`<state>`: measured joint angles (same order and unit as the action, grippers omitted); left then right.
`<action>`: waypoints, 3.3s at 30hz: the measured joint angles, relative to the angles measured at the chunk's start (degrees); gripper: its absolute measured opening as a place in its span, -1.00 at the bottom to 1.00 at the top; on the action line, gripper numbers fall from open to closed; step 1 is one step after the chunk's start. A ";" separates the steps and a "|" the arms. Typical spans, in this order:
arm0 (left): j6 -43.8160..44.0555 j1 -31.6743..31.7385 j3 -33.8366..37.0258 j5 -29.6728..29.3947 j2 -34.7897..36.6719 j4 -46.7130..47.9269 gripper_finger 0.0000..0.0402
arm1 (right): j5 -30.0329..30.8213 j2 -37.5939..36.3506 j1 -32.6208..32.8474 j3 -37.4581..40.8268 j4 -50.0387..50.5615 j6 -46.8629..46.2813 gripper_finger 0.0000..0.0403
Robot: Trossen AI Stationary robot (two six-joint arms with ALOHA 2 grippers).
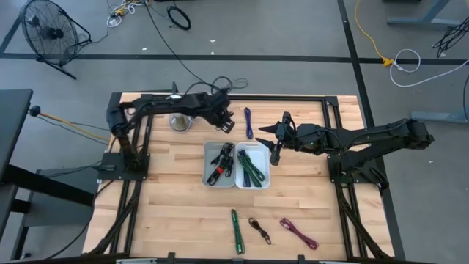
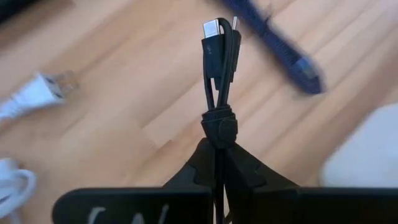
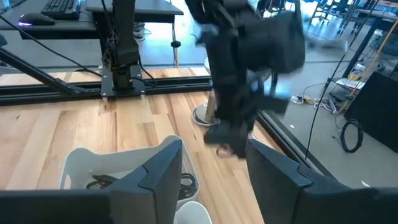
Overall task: Pick & Place USB Port
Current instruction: Put the black charger cable into the gray bin, then put the purple charger cable into the white bin
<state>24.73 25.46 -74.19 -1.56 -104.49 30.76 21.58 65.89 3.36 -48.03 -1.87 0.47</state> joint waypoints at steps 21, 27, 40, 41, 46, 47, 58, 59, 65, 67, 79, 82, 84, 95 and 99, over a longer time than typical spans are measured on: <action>11.46 -23.08 -0.04 -14.81 19.87 20.44 -0.94 | 3.47 0.00 -0.04 0.04 2.11 0.04 -0.11; 20.23 -33.71 -0.07 -22.39 19.95 21.56 -0.94 | 3.45 0.00 -0.04 0.04 2.21 0.07 -0.11; 52.18 -49.62 10.13 -40.85 19.91 20.11 -0.94 | 3.45 0.00 -0.05 0.04 2.41 0.11 -0.11; 54.37 -50.19 11.50 -42.65 19.91 18.41 -0.94 | 3.45 0.00 -0.06 0.04 2.41 0.11 -0.11; 57.13 -51.11 20.57 -46.95 19.90 1.63 -0.94 | 3.45 0.00 -0.04 0.04 2.18 0.11 -0.11; 56.84 -50.86 22.42 -46.77 19.89 -1.96 -0.94 | 3.45 0.00 -0.06 0.04 2.04 0.11 -0.11; 56.20 -47.66 31.78 -44.49 19.82 -18.49 -0.85 | 3.45 0.00 -0.04 0.04 1.97 0.07 -0.11; 55.63 -47.48 31.78 -44.28 19.78 -18.84 -0.80 | 3.45 0.00 -0.05 0.04 1.96 0.07 -0.11; 53.66 -47.40 31.78 -43.54 19.74 -20.21 -0.57 | 3.45 0.00 -0.07 0.04 1.97 0.07 -0.11; 53.62 -47.40 31.78 -43.58 19.74 -20.25 -0.54 | 3.45 0.00 -0.05 0.04 1.95 0.07 -0.11; 50.69 -47.37 31.78 -45.85 19.74 -20.23 -0.49 | 3.45 0.00 -0.07 0.04 1.97 -0.01 -0.11; 48.32 -47.37 31.78 -48.44 19.74 -20.22 -0.49 | 3.43 0.00 -0.77 0.04 1.95 -2.25 -0.11; 46.41 -47.37 31.78 -50.55 19.74 -20.22 -0.49 | 3.46 0.00 -1.87 0.04 1.99 -3.03 -0.11; 27.33 -42.37 28.02 -46.32 19.76 -20.67 -0.49 | -5.68 1.42 -14.81 0.04 -0.77 -2.61 -0.11; 15.17 -39.87 24.57 -44.23 19.80 -22.45 -0.49 | -12.00 5.17 -19.67 0.04 -3.46 -4.64 -0.11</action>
<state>39.90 -14.41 -49.63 -45.79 -84.68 8.31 9.58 71.05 -16.32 -47.99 -5.33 -4.17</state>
